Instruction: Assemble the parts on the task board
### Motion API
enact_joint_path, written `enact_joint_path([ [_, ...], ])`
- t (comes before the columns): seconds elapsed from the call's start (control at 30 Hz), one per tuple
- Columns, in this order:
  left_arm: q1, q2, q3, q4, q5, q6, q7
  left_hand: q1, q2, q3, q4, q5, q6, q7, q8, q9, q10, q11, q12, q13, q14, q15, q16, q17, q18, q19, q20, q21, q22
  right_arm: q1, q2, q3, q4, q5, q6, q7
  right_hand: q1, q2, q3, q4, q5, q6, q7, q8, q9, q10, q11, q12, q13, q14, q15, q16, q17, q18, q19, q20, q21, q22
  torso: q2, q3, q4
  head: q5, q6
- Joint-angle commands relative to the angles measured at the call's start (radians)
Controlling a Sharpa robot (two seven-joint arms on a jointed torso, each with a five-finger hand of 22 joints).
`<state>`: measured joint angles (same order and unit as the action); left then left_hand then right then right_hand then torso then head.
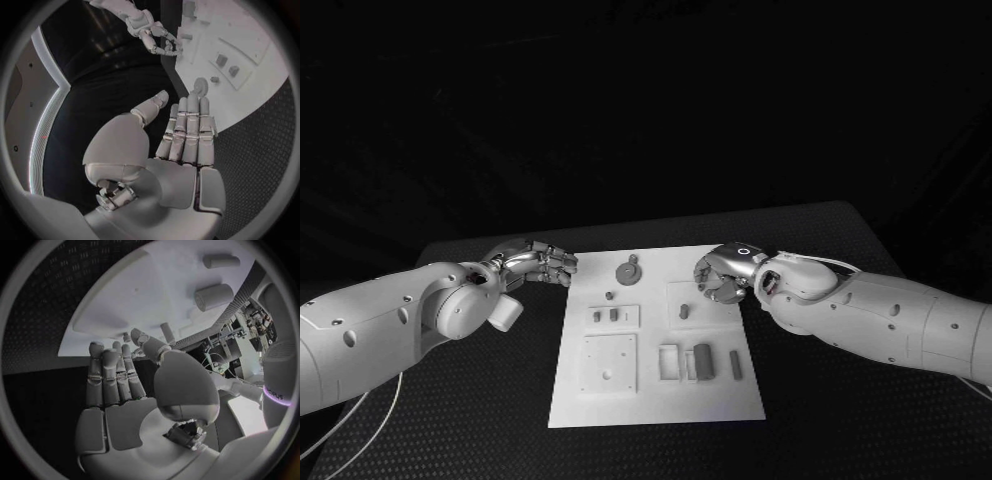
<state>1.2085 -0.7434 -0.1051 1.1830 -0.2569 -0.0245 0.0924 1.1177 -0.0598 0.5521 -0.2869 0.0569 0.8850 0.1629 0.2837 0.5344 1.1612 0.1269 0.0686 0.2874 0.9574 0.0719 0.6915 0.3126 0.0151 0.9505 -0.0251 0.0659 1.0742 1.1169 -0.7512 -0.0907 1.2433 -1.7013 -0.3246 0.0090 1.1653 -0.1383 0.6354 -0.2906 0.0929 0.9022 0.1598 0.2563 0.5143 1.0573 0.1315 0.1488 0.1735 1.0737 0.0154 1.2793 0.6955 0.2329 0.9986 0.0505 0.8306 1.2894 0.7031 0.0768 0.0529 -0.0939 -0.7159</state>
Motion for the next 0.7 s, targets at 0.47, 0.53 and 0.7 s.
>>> enact_joint_path([
  [0.47,0.001,0.003,0.001,-0.002,0.0,0.002,0.008,-0.002,-0.005,0.001,0.001,0.005,-0.007,0.012,-0.007,0.0,-0.014,0.004,-0.002,-0.004,0.003,0.007,-0.011,0.007,0.001,-0.003,0.004,0.0,-0.007,-0.015,0.023,-0.004,-0.028,-0.056,-0.008,-0.034,0.015,0.024,-0.008,0.0,0.002,0.016,0.003,0.008,-0.013,0.072,-0.014,0.004,-0.009,0.016,-0.009,-0.002,0.008,0.029,0.019,-0.001,-0.007,0.006,0.0,-0.0008,0.0,0.002,-0.006],
  [0.53,0.001,0.003,0.001,-0.002,-0.001,0.003,0.006,-0.003,-0.005,0.001,0.002,0.005,-0.008,0.012,-0.007,0.0,-0.015,0.005,-0.002,-0.005,0.003,0.007,-0.012,0.008,0.001,-0.003,0.004,0.0,-0.007,-0.015,0.025,-0.005,-0.029,-0.057,-0.006,-0.034,0.014,0.028,-0.011,0.0,0.002,0.032,-0.004,0.017,-0.012,0.102,-0.025,0.017,-0.002,0.02,-0.02,-0.001,0.01,0.029,0.022,-0.002,-0.005,0.008,0.0,-0.0007,-0.0001,0.002,-0.006],
  [0.7,0.001,0.003,0.001,-0.002,-0.001,0.002,0.005,-0.006,-0.005,0.0,0.002,0.005,-0.01,0.013,-0.008,0.0,-0.018,0.006,-0.003,-0.006,0.003,0.008,-0.015,0.011,0.001,-0.004,0.005,0.0,-0.009,-0.017,0.031,-0.008,-0.029,-0.066,0.001,-0.037,0.011,0.037,-0.013,0.0,0.002,0.05,-0.012,0.026,-0.015,0.132,-0.037,0.024,0.005,0.025,-0.031,-0.003,0.013,0.029,0.026,-0.004,-0.006,0.011,0.0,0.0,-0.0004,0.002,-0.007],
])
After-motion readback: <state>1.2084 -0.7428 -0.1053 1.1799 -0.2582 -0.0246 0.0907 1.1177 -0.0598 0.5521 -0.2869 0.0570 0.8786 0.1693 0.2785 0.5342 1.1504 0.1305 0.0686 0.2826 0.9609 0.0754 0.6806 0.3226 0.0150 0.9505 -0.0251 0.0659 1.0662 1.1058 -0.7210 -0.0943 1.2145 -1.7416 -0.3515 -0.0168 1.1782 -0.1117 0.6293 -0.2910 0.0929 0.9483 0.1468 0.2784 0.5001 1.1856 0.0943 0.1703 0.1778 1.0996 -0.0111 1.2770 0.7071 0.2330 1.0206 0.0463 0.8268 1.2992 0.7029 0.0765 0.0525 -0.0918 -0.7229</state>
